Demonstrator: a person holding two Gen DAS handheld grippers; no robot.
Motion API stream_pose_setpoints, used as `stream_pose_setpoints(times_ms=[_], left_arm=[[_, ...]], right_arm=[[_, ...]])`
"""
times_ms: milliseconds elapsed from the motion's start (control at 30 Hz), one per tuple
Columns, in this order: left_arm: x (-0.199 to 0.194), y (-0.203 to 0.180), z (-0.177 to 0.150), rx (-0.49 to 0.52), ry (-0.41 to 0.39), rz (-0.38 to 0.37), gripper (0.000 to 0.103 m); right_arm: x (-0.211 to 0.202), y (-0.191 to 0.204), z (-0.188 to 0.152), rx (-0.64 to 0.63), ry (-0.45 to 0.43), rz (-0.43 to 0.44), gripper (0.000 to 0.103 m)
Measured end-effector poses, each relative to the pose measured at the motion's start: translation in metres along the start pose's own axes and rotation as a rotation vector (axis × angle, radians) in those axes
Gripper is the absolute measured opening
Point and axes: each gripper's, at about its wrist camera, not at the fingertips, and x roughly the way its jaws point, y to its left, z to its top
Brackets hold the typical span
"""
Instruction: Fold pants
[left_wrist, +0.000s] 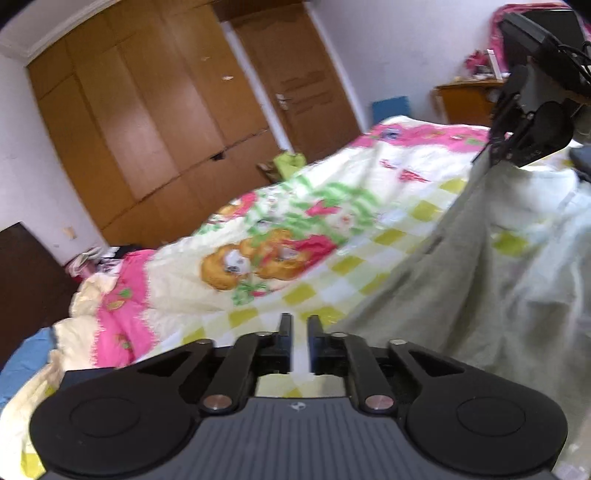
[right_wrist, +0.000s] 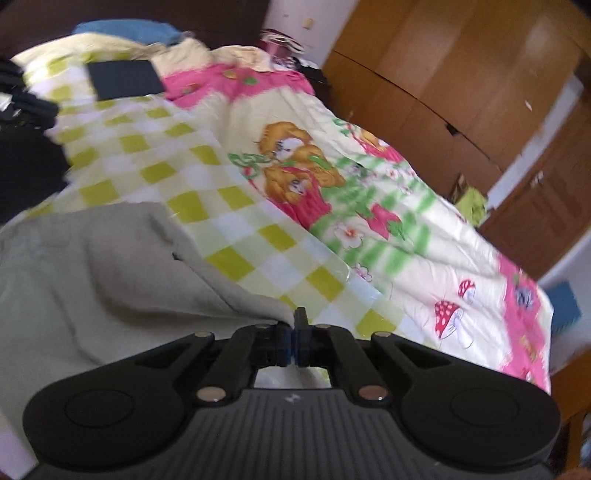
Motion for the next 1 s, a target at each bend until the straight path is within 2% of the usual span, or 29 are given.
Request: stream_pose_setpoints(times_ms=[67,133,233,300,367,467,633,700,800,900,1000], left_arm=[[0.006,-0.008,-0.006,-0.006,0.017,-0.028,0.052],[0.017,-0.022,-0.014,0.035,0.044,-0.037,0.052],[0.035,-0.05,-0.018,0.169,0.082,-0.08,0.055],[0.046,-0.071,-0.018,0.314,0.081,-0.086,0.061],[0.06,-0.083,-0.015,0.411,0.078,-0.1,0.062],[0.093,-0.084,-0.004,0.469,0.121,-0.146,0.066],[0.156,-0.062,0.013,0.352,0.239,-0.229,0.067],[0.18,-0.059,0.012,0.347,0.29,-0.264,0.07],[0.2,-0.066,0.003,0.453,0.335,-0.25,0.07],[0.196,-0.079,0.003,0.6,0.322,-0.3,0.07],[0.201,-0.088,0.005,0.681,0.341,-0.352,0.07]], right_arm=[[0.0,0.021,-0.012,-0.026,0.018,0.036,0.0],[-0.003,0.05,-0.029,-0.078,0.025,0.056,0.0],[-0.009,0.092,-0.057,-0.17,0.028,0.087,0.001],[-0.01,0.114,-0.076,-0.214,0.033,0.114,0.001],[-0.007,0.129,-0.092,-0.24,0.038,0.148,0.001],[0.004,0.129,-0.106,-0.183,0.042,0.198,0.001],[0.021,0.113,-0.114,-0.094,0.052,0.232,0.001],[0.024,0.107,-0.115,-0.072,0.064,0.252,0.001],[0.026,0.1,-0.115,-0.046,0.083,0.272,0.001],[0.03,0.097,-0.115,-0.04,0.105,0.289,0.001],[0.031,0.1,-0.115,-0.039,0.125,0.305,0.001]])
